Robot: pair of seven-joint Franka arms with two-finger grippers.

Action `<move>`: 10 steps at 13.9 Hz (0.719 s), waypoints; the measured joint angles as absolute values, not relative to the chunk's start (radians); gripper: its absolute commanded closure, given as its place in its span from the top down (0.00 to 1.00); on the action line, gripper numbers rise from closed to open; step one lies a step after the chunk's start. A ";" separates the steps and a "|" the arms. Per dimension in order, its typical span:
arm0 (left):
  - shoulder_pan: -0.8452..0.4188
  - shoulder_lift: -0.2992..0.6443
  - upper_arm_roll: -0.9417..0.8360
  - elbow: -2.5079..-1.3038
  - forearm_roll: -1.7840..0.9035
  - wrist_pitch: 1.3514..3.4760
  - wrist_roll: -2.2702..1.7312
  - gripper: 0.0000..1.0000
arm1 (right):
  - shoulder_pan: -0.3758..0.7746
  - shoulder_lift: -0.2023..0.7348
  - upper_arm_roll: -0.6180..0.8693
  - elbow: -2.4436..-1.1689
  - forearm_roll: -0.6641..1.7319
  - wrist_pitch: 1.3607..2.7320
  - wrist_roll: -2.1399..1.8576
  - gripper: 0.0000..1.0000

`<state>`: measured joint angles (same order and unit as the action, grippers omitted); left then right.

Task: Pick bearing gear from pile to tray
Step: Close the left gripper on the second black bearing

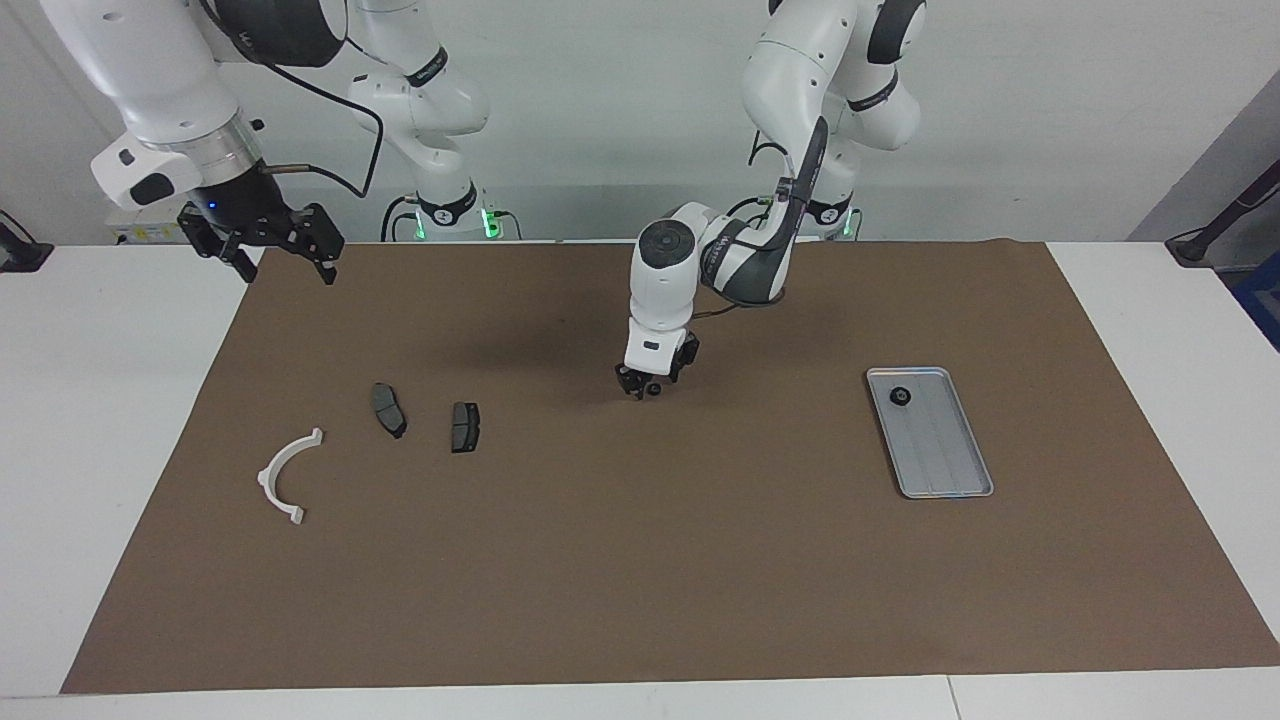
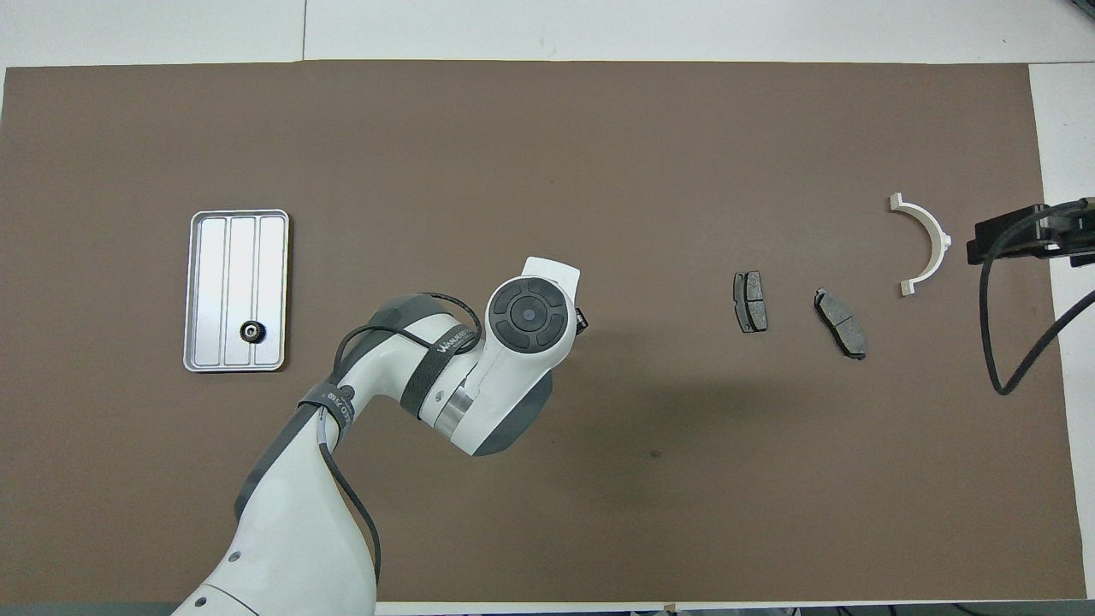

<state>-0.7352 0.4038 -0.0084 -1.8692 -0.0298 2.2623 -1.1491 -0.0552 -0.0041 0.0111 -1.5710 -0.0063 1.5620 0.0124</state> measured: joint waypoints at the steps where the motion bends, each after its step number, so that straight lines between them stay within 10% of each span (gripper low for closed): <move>1: -0.735 0.404 -0.008 -1.871 -0.030 2.265 -1.149 0.66 | -0.055 -0.004 0.011 -1.571 -0.006 1.562 0.012 0.99; 10: -0.735 0.404 -0.005 -1.879 -0.030 2.281 -1.150 0.55 | -0.056 -0.005 0.009 -1.571 -0.006 1.562 0.012 0.99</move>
